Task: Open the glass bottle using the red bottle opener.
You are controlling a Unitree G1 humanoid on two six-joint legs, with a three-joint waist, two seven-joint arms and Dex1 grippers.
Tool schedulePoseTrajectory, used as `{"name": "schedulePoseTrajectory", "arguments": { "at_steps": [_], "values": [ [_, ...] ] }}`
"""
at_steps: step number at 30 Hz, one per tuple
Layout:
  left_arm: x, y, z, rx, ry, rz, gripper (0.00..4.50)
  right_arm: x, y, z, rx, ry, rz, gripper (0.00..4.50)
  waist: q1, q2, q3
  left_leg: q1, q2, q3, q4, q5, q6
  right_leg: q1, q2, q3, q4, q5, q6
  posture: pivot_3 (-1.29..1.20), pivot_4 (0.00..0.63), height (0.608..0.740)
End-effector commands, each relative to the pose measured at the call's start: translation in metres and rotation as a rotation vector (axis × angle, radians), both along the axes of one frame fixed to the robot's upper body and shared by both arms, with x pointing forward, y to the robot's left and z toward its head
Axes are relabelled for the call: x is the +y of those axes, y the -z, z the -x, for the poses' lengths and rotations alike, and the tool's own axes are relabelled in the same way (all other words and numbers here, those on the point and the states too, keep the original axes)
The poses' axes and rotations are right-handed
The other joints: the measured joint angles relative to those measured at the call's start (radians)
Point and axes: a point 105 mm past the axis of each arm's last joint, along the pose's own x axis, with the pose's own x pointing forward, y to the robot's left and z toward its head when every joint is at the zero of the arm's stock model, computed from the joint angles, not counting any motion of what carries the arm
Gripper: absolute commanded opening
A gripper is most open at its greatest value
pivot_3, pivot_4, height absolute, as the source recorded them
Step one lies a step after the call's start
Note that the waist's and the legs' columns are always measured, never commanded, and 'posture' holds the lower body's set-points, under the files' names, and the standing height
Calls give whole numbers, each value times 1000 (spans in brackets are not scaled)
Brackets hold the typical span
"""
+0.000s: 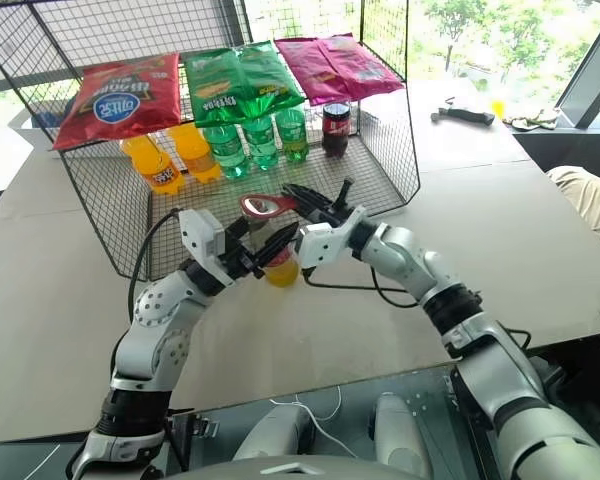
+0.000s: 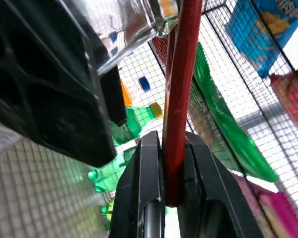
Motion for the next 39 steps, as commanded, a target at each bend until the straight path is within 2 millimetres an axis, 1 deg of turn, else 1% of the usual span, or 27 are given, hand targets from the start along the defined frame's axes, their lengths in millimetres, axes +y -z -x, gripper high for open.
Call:
{"name": "schedulePoseTrajectory", "arguments": {
  "at_steps": [1, 7, 15, 20, 23, 27, 31, 36, 38, 39],
  "values": [
    [-7, 0, -2, -2, 20, -4, 2210, 8, 9, 5, -47, -57, 141, 0, 0, 0, 0, 0, 0, 0, 0, 0, 0, 0, 0, 0, -1, 0, 0, 0, 150, 740],
    [-8, 2, -2, 4, 22, -2, 2209, 0, -11, -2, -128, -45, 167, 0, 2, 0, 0, -2, 0, -1, 0, 0, 0, 0, 0, 0, -1, 0, 0, 0, 150, 740],
    [-8, 3, -1, 10, 21, -1, 2208, -2, -34, -2, -229, -44, 165, 0, 2, 0, 0, -2, 0, -1, -1, 0, 0, -1, 0, 0, -2, 0, 0, 0, 150, 740],
    [-6, 4, -1, 17, 19, -2, 2208, -6, -60, -4, -320, -17, 132, 0, 2, 0, 0, -2, 0, -1, -1, 0, 0, -1, 0, 0, -2, 0, 0, 0, 150, 740],
    [-5, 5, -1, 19, 17, -1, 2205, -7, -70, -2, -350, -15, 104, 0, 2, 0, 0, -2, 0, -1, -1, 0, 0, -2, 0, 0, -2, 0, 0, 0, 150, 740],
    [-5, 8, 0, 24, 15, -2, 2198, -6, -76, 2, -376, -25, 91, 0, 2, 0, 1, -3, 0, -1, -2, 0, 0, -2, 0, 0, -3, 0, 0, 0, 150, 740],
    [-4, 9, 0, 27, 12, -2, 2189, -7, -87, 8, -404, -33, 48, 0, 2, 0, 1, -3, 0, -1, -3, 0, 0, -3, 0, 0, -3, 0, 0, 0, 150, 740],
    [-5, 9, 0, 30, 15, 2, 2157, -11, -95, 5, -373, -12, -18, 0, 2, 0, 1, -3, 0, -1, -3, 0, 0, -3, 0, 0, -3, 0, 0, 0, 150, 740],
    [-5, 9, 0, 31, 15, 4, 2147, -15, -95, 1, -320, 1, -59, 0, 1, 0, 1, -3, 0, -1, -3, 0, 0, -3, 0, 0, -3, 0, 0, 0, 150, 740],
    [-5, 9, -1, 31, 15, 6, 2145, -17, -93, -3, -265, 10, -89, 0, 1, 0, 1, -3, 0, -1, -3, 0, 0, -3, 0, 0, -3, 0, 0, 0, 150, 740]
  ]
}}
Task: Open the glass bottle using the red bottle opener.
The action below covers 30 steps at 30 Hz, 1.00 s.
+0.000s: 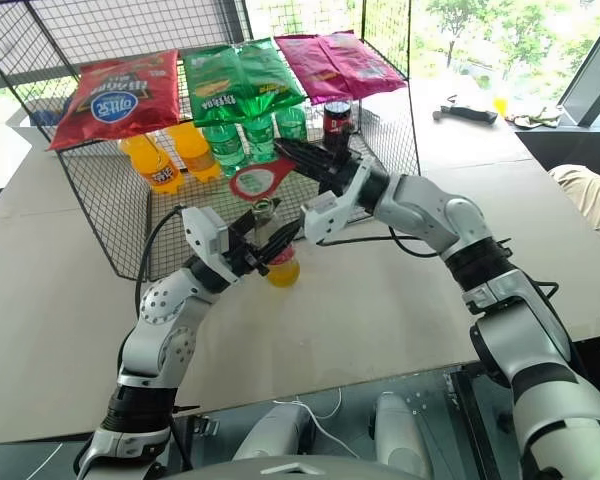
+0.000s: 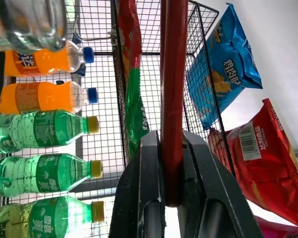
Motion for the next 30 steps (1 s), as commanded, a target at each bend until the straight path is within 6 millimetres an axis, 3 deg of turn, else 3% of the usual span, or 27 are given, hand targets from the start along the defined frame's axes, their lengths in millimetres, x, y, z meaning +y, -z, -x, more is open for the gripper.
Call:
{"name": "schedulePoseTrajectory", "arguments": {
  "at_steps": [1, 5, 11, 13, 15, 23, 30],
  "values": [
    [-1, 13, 0, 53, 6, -12, 2137, -10, -17, -8, 120, 5, -159, 0, 0, 0, 0, 0, 0, 0, 0, 0, 0, 0, 0, 0, 0, 0, 0, 0, 150, 740],
    [1, 11, -1, 47, -2, -7, 2131, -17, 3, -17, 393, -2, -310, 0, 2, 0, 0, 0, 3, -1, 0, 0, 0, 1, 0, -1, -1, 0, 0, 0, 150, 740],
    [1, 8, -2, 40, -4, 0, 2131, -13, 25, -9, 586, -29, -394, 0, -1, 2, 1, 0, 3, 0, -1, 0, 1, 0, 0, 0, -1, 0, 0, 0, 150, 740],
    [2, 7, -2, 35, -13, -3, 3119, -11, 35, -7, 680, -41, -433, 0, -1, 2, 1, 0, 3, 0, -2, 0, 1, 0, 0, 0, -1, 0, 0, 0, 150, 740],
    [3, 7, -1, 29, -20, -9, 3706, -12, 43, -4, 739, -43, -455, 0, -1, 2, 3, 0, 3, 0, -2, 0, 1, -1, 0, 0, -1, 0, 0, 0, 150, 740],
    [4, 9, 5, 32, -10, -15, 3706, -16, 59, 0, 868, -23, -489, 0, 0, 1, 4, -2, 3, 0, -4, 0, 1, -3, 0, 0, -2, 0, 0, 0, 150, 740],
    [11, 16, 12, 56, -9, -41, 3706, -31, 90, 2, 1190, 24, -603, 0, 1, 1, 4, -3, 4, 0, -6, 0, 1, -4, 0, 0, -3, 0, 0, 0, 150, 740]
  ]
}}
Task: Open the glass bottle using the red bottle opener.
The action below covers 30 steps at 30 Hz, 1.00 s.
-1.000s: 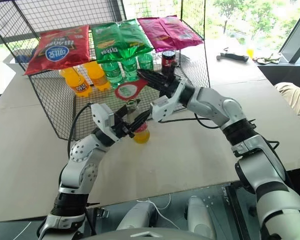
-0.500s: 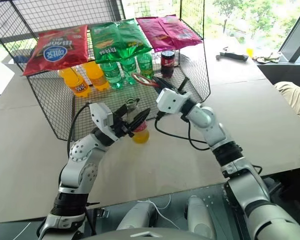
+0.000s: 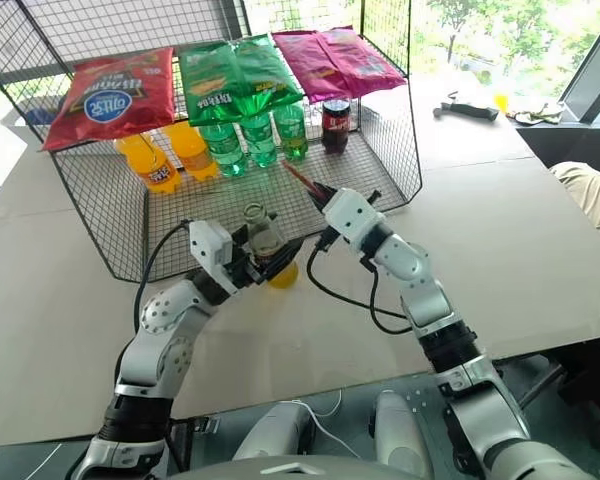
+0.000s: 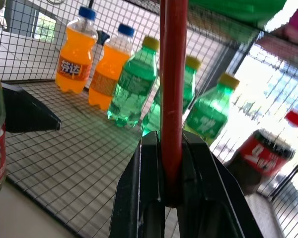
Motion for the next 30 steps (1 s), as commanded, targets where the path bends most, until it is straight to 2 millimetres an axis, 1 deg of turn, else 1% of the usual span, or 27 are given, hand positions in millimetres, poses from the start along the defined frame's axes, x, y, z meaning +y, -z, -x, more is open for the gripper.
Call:
{"name": "schedulePoseTrajectory", "arguments": {
  "at_steps": [1, 2, 3, 5, 7, 8, 10, 15, 21, 24, 27, 29, 30],
  "values": [
    [4, -9, 9, -36, 12, -7, 3750, -11, 0, 7, 133, 0, -86, 433, 0, 0, 0, 0, 0, 0, 0, 0, 0, 0, 0, 0, 0, 0, 0, 0, 150, 740],
    [6, -7, 11, -29, 9, -11, 3758, -14, 3, 8, 171, 6, -104, 891, 1, 0, 0, 0, 0, 0, -1, 0, 0, 0, 0, 0, 0, 0, 0, 0, 150, 740],
    [7, -6, 12, -24, 8, -15, 3758, -16, 5, 10, 199, 10, -118, 1186, 1, 0, 0, 0, 0, 0, -1, 0, 0, -1, 0, 0, -1, 0, 0, 0, 150, 740],
    [7, -4, 15, -16, 11, -21, 3758, -19, 4, 11, 232, 22, -143, 2291, 1, 0, 0, 0, 0, 0, -3, 0, 0, -2, 0, 0, -1, 0, 0, 0, 150, 740],
    [7, -4, 16, -10, 14, -21, 3758, -22, 4, 11, 247, 36, -157, 3296, 0, 0, 0, -1, 0, 1, -3, 0, 0, -2, 0, 0, -1, 0, 0, 0, 150, 740],
    [7, -3, 17, -7, 15, -21, 3758, -23, 3, 11, 250, 42, -160, 4044, 0, 0, 0, -1, 0, 1, -3, 0, 0, -2, 0, 0, -1, 0, 0, 0, 150, 740],
    [10, -2, 18, 1, 10, -23, 3758, -30, 3, 9, 252, 76, -172, 4445, 0, 0, 0, 0, 0, 0, -3, 0, 0, -2, 0, 0, -1, 0, 0, 0, 150, 740],
    [25, 4, 30, 33, -8, -64, 3758, -50, 14, 12, 284, 130, -156, 4445, 0, 0, 0, -1, 0, 1, -5, 0, 0, -2, 0, 0, -3, 0, 0, 0, 150, 740],
    [52, 10, 51, 79, -45, -120, 3758, -76, 28, 24, 328, 177, -138, 4445, -1, 0, 1, -1, 2, 2, -6, 0, 0, -3, 0, 1, -3, 0, 0, 0, 150, 740],
    [62, 15, 60, 113, -82, -127, 3758, -87, 35, 35, 353, 160, -139, 4445, 0, 0, 1, -1, 2, 2, -5, 0, 0, -2, 0, 1, -2, 0, 0, 0, 150, 740],
    [69, 18, 63, 133, -130, -125, 3758, -90, 40, 46, 367, 116, -129, 4445, 1, 0, 1, -1, 2, 1, -5, 0, 0, -2, 0, 0, -2, 0, 0, 0, 150, 740],
    [80, 26, 64, 169, -185, -126, 3758, -95, 47, 58, 370, 60, -98, 4445, 1, 0, 1, 0, 2, 2, -5, 0, 1, -2, 0, 0, -2, 0, 0, 0, 150, 740],
    [88, 33, 65, 192, -221, -136, 3758, -99, 53, 66, 373, 27, -57, 4445, 2, 0, 1, 0, 2, 2, -5, -2, 4, -1, 0, 0, -2, 0, 0, 0, 150, 740]
  ]
}}
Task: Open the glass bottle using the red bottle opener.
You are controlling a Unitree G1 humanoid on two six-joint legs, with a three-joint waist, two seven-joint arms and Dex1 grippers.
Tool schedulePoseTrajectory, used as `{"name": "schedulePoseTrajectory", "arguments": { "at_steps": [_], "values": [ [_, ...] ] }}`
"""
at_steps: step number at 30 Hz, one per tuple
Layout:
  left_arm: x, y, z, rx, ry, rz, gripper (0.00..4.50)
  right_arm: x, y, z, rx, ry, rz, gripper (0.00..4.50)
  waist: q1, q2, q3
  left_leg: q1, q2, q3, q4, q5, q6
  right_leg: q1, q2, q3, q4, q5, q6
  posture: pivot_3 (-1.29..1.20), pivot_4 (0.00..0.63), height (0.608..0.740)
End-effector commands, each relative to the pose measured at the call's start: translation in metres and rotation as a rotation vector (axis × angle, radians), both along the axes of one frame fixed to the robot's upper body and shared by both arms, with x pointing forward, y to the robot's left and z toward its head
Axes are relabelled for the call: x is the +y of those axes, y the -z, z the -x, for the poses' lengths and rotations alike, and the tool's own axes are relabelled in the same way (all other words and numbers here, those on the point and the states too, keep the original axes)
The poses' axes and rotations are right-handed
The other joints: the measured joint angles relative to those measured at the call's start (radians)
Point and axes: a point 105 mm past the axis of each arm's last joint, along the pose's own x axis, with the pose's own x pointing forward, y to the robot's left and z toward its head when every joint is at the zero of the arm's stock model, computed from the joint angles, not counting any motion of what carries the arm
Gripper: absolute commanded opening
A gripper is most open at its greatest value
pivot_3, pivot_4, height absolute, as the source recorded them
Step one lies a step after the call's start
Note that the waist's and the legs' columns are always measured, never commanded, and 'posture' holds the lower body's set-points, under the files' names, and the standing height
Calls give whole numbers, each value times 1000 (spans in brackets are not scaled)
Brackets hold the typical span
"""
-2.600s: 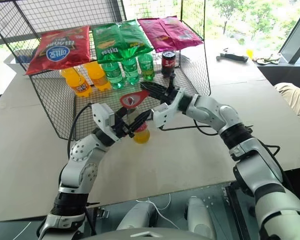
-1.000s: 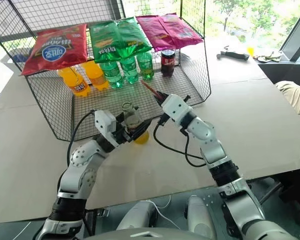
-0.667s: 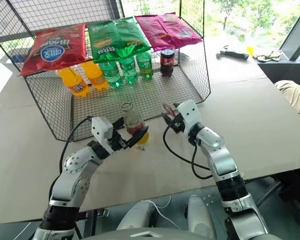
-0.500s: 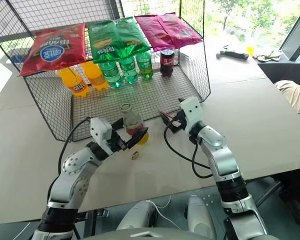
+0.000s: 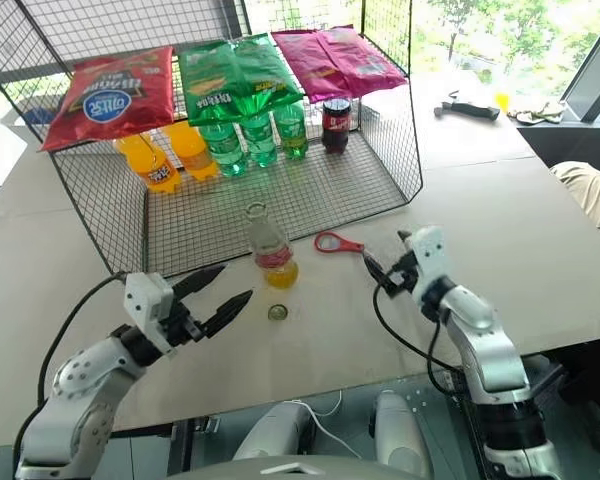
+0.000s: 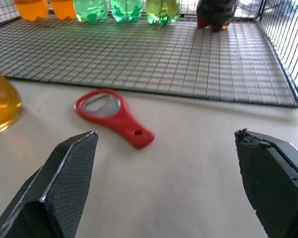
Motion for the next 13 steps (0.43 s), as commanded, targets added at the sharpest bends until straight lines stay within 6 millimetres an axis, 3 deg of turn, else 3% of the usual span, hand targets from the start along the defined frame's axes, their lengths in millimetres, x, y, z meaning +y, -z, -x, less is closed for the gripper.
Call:
{"name": "schedulePoseTrajectory", "arguments": {
  "at_steps": [1, 4, 7, 13],
  "values": [
    [23, 9, 4, 24, -120, -34, 3758, -12, -4, 25, -76, -150, 54, 4445, 0, 0, 0, 1, 0, 0, 0, 0, 0, 1, 0, 0, 0, 0, 0, 0, 150, 740],
    [41, 28, 10, 61, -203, -142, 3758, -34, 6, 32, -70, -185, 108, 4445, -2, 0, 1, 3, 0, 1, 0, -1, 2, 4, 0, 0, -1, 0, 0, 0, 150, 740],
    [47, 34, 18, 77, -235, -167, 3758, -49, 10, 35, -61, -193, 125, 4445, -1, -3, 2, 3, 1, 2, 0, -1, 2, 4, 0, 0, -1, 0, 0, 0, 150, 740],
    [45, 36, 26, 82, -246, -161, 3758, -51, 16, 38, -53, -218, 123, 4445, 1, -3, 2, 4, 2, 2, 1, -1, 2, 6, 0, 0, -1, 0, 0, 0, 150, 740]
  ]
}}
